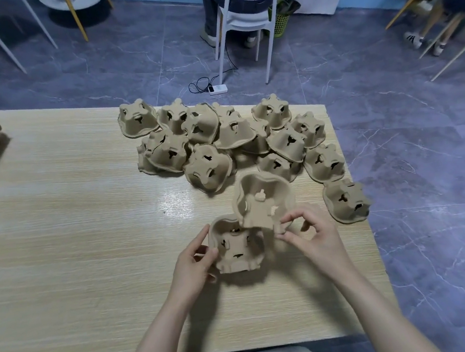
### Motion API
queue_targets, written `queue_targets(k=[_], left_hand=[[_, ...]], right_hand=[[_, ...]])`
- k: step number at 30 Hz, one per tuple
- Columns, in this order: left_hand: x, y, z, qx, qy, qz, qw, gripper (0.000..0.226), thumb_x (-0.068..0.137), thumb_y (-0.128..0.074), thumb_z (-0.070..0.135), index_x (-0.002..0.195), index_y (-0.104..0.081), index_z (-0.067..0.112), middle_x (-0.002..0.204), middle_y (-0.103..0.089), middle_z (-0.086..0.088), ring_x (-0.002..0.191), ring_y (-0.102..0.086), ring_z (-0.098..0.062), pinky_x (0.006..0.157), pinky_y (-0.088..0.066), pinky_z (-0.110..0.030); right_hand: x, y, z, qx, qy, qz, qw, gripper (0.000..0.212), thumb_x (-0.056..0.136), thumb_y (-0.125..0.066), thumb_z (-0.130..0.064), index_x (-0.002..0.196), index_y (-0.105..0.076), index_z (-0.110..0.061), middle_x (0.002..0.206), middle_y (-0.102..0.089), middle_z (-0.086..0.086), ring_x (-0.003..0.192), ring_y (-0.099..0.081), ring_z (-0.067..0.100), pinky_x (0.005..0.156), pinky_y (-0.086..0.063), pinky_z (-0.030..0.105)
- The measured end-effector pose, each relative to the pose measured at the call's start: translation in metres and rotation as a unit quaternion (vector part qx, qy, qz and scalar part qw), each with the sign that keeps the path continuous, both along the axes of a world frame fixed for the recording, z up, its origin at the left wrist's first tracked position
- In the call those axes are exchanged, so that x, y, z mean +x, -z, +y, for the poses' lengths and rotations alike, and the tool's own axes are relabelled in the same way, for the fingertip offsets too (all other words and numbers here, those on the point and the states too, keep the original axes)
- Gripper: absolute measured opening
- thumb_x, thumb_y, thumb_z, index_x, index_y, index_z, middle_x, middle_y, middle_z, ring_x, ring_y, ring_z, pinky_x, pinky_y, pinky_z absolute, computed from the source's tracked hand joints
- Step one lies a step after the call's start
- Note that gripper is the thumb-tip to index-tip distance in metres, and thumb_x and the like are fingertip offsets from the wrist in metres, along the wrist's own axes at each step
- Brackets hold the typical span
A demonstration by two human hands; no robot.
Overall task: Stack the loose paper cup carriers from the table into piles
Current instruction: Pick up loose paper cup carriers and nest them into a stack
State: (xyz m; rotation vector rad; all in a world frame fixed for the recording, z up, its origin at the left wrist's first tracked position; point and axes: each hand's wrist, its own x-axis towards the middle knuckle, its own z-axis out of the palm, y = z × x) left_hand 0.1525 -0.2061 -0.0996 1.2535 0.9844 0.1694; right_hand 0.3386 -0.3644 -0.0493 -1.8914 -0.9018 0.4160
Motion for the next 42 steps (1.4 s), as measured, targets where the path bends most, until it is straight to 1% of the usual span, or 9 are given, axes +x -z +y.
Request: queue_targets(k=[5, 11, 14, 18, 23, 28, 30, 34, 42], left_hand=[[0.004, -0.004, -0.001, 0.004, -0.004, 0.001, 1.000, 0.035, 0.100, -0.053, 0.026, 0.130, -0.056, 0.043, 0.107, -0.072, 0.011, 0.079, -0.070, -0.018, 0.064, -0.057, -0.040], [0.002, -0.008, -0.001, 0.001, -0.002, 0.010, 1.000, 0.032, 0.102, -0.043, 0.040, 0.130, -0.056, 0.043, 0.097, -0.075, 0.000, 0.073, -0.069, -0.018, 0.060, -0.054, -0.033], [0.003, -0.009, -0.001, -0.006, 0.004, 0.002, 1.000, 0.032, 0.096, -0.049, 0.047, 0.127, -0.056, 0.048, 0.109, -0.073, 0.000, 0.081, -0.069, -0.018, 0.059, -0.055, -0.032], [0.005, -0.012, 0.000, -0.015, 0.001, -0.002, 1.000, 0.045, 0.092, -0.064, 0.032, 0.135, -0.054, 0.037, 0.082, -0.071, 0.005, 0.062, -0.064, -0.010, 0.050, -0.050, -0.022], [0.007, -0.013, 0.000, -0.012, 0.000, -0.007, 1.000, 0.053, 0.089, -0.068, 0.029, 0.139, -0.053, 0.032, 0.085, -0.071, 0.002, 0.059, -0.061, -0.010, 0.049, -0.047, -0.019], [0.009, -0.006, 0.001, 0.008, 0.000, -0.003, 1.000, 0.049, 0.092, -0.065, 0.028, 0.138, -0.053, 0.032, 0.076, -0.071, 0.011, 0.063, -0.062, -0.016, 0.060, -0.057, -0.038], [0.010, -0.004, 0.000, 0.017, 0.000, -0.002, 1.000, 0.047, 0.092, -0.064, 0.028, 0.138, -0.053, 0.033, 0.077, -0.071, 0.012, 0.066, -0.062, -0.016, 0.067, -0.056, -0.046], [0.012, -0.005, -0.003, 0.029, 0.001, 0.000, 1.000, 0.048, 0.094, -0.062, 0.026, 0.141, -0.051, 0.031, 0.080, -0.067, 0.007, 0.060, -0.058, -0.005, 0.055, -0.052, -0.026], [0.025, -0.013, -0.016, 0.018, 0.045, -0.010, 0.999, 0.068, 0.090, -0.069, 0.014, 0.147, -0.039, 0.033, 0.101, -0.069, 0.005, 0.066, -0.066, -0.001, 0.052, -0.050, -0.020]], right_hand=[[-0.018, 0.012, -0.004, -0.025, -0.047, 0.014, 0.998, 0.017, 0.072, -0.074, -0.041, 0.085, -0.065, -0.035, 0.095, -0.064, -0.018, 0.097, -0.053, 0.009, 0.078, -0.037, 0.016], [-0.028, 0.030, -0.007, -0.069, -0.084, -0.007, 0.994, 0.017, 0.076, -0.073, -0.042, 0.090, -0.064, -0.037, 0.096, -0.062, -0.019, 0.101, -0.051, 0.009, 0.082, -0.038, 0.022], [-0.030, 0.031, -0.007, -0.089, -0.099, -0.031, 0.991, 0.025, 0.078, -0.072, -0.041, 0.102, -0.066, -0.035, 0.105, -0.059, -0.021, 0.107, -0.051, 0.008, 0.089, -0.043, 0.030], [-0.030, 0.032, -0.010, -0.117, -0.091, -0.012, 0.989, 0.039, 0.081, -0.065, -0.037, 0.119, -0.058, -0.042, 0.132, -0.045, -0.017, 0.130, -0.041, 0.008, 0.105, -0.039, 0.034], [-0.031, 0.035, -0.013, -0.126, -0.085, -0.017, 0.988, 0.040, 0.083, -0.060, -0.035, 0.123, -0.057, -0.041, 0.136, -0.043, -0.020, 0.131, -0.039, 0.007, 0.105, -0.040, 0.039], [-0.035, 0.043, -0.015, -0.146, -0.104, -0.058, 0.982, 0.047, 0.086, -0.057, -0.037, 0.133, -0.056, -0.037, 0.139, -0.044, -0.020, 0.124, -0.040, 0.003, 0.104, -0.038, 0.032], [-0.037, 0.048, -0.018, -0.152, -0.117, -0.074, 0.979, 0.052, 0.088, -0.056, -0.038, 0.139, -0.050, -0.041, 0.145, -0.040, -0.018, 0.126, -0.038, 0.003, 0.104, -0.032, 0.026], [-0.037, 0.052, -0.022, -0.177, -0.140, -0.052, 0.973, 0.058, 0.090, -0.051, -0.042, 0.144, -0.033, -0.053, 0.151, -0.026, -0.024, 0.133, -0.027, -0.003, 0.106, -0.020, 0.015], [-0.031, 0.053, -0.029, -0.217, -0.153, -0.066, 0.962, 0.071, 0.091, -0.042, -0.056, 0.151, -0.005, -0.049, 0.159, -0.009, -0.021, 0.135, -0.020, -0.002, 0.111, -0.021, 0.022]])
